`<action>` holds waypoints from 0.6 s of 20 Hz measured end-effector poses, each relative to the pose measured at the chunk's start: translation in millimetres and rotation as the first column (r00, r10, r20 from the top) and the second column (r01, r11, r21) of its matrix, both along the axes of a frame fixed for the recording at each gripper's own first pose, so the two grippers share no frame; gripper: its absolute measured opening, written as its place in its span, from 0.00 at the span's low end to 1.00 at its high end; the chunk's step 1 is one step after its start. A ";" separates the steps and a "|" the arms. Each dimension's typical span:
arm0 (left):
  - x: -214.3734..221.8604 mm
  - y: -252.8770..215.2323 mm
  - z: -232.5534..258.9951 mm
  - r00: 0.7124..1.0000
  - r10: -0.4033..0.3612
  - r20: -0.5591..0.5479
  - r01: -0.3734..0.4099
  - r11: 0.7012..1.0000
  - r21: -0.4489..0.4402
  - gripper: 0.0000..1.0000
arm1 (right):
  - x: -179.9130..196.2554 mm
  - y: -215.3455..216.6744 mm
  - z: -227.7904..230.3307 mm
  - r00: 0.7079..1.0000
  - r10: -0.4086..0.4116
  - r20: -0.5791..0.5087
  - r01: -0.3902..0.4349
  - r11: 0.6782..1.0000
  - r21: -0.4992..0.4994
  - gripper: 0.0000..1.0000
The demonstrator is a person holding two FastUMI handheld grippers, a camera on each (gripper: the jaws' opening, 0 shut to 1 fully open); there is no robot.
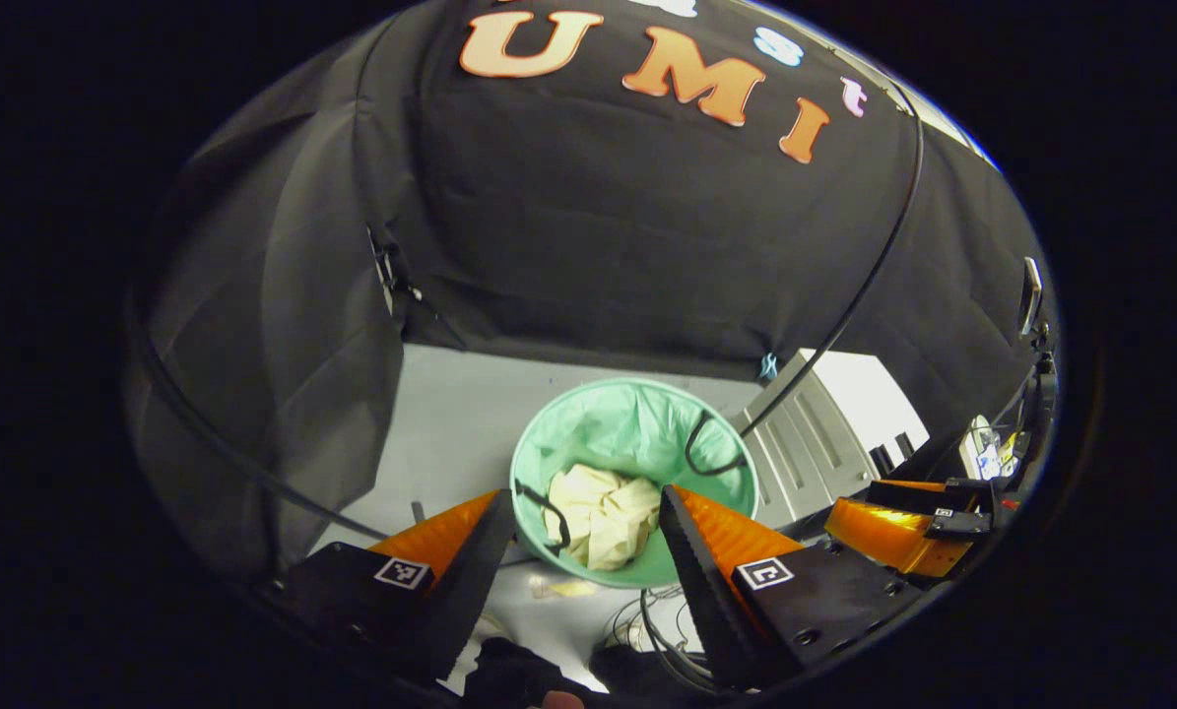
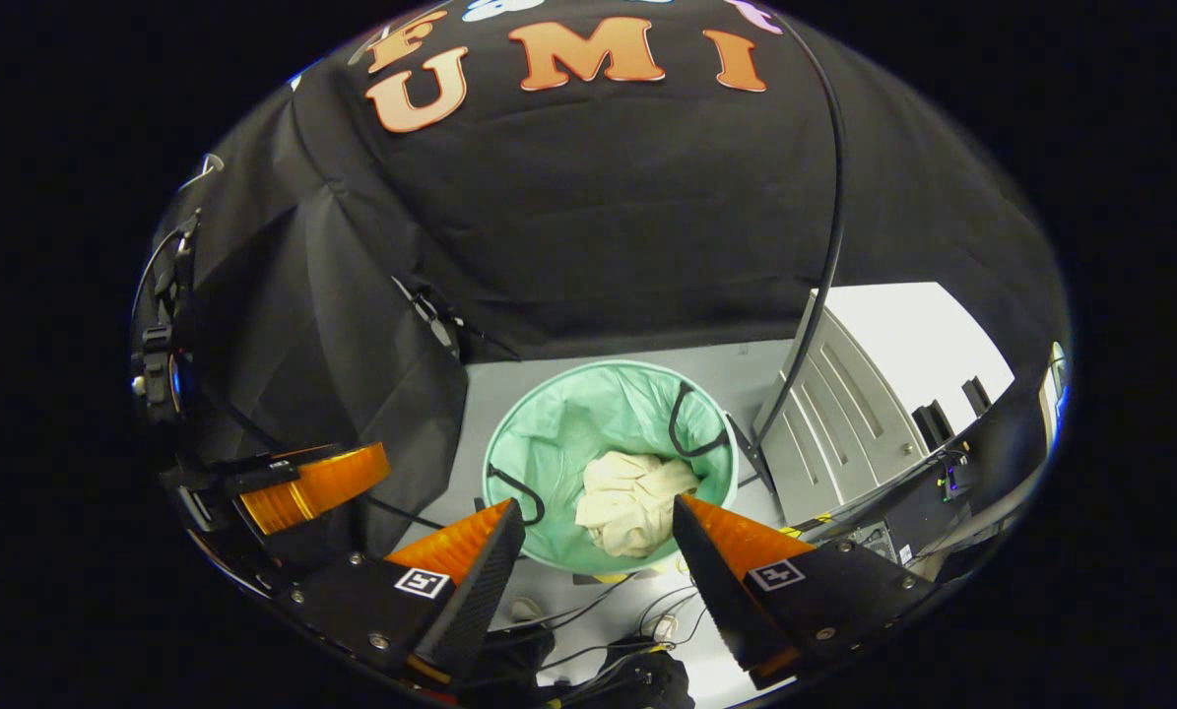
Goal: Grasp the clothes on the hanger with both hands and then place them into the laundry hamper below.
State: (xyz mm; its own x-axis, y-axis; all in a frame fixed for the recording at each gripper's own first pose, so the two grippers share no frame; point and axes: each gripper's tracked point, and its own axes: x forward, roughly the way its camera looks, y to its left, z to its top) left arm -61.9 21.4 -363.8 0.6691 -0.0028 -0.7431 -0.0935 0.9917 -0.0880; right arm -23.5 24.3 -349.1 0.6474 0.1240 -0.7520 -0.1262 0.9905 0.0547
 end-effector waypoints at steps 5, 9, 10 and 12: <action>27.4 -10.5 82.5 0.975 -0.015 0.222 0.011 1.000 0.016 0.97 | 17.2 -0.6 71.3 0.983 -0.012 0.182 0.012 1.000 0.001 0.94; 49.9 -16.5 153.3 0.917 -0.029 0.397 0.020 0.999 0.028 0.97 | 27.9 1.6 140.7 0.953 -0.023 0.303 0.013 0.999 0.032 0.94; 51.8 -16.6 169.1 0.904 -0.035 0.425 0.022 0.999 0.036 0.97 | 31.1 -1.8 157.9 0.943 -0.023 0.333 0.015 0.999 0.028 0.94; 51.2 -16.2 193.1 0.881 -0.029 0.473 0.013 0.999 0.037 1.00 | 35.7 -4.8 189.0 0.922 -0.027 0.387 0.017 0.999 0.029 0.94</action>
